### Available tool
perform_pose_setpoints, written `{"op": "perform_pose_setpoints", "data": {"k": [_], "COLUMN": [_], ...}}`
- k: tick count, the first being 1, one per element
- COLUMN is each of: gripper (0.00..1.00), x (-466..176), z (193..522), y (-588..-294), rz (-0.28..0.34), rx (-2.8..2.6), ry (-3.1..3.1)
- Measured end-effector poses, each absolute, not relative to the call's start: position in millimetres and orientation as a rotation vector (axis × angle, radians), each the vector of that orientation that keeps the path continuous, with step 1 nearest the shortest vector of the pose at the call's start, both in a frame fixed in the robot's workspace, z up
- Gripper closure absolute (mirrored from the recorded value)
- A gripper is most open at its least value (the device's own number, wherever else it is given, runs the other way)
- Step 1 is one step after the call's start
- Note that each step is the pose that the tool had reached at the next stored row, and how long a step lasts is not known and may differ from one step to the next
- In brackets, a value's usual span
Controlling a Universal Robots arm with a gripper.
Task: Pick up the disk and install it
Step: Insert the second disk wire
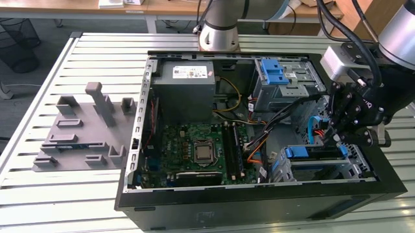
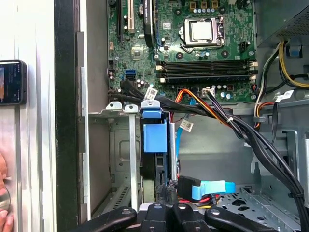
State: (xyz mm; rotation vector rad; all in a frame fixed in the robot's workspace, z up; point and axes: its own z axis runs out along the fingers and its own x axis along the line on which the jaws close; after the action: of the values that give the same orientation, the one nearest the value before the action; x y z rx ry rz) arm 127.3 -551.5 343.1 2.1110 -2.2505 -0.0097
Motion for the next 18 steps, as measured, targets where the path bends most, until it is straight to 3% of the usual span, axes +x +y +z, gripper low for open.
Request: {"op": "perform_pose_setpoints", "data": {"k": [18], "gripper": [0.89], "x": [121], "z": [367], "y": [-552], "rz": [-0.004], "rx": [2.113], "ry": [-2.253]}}
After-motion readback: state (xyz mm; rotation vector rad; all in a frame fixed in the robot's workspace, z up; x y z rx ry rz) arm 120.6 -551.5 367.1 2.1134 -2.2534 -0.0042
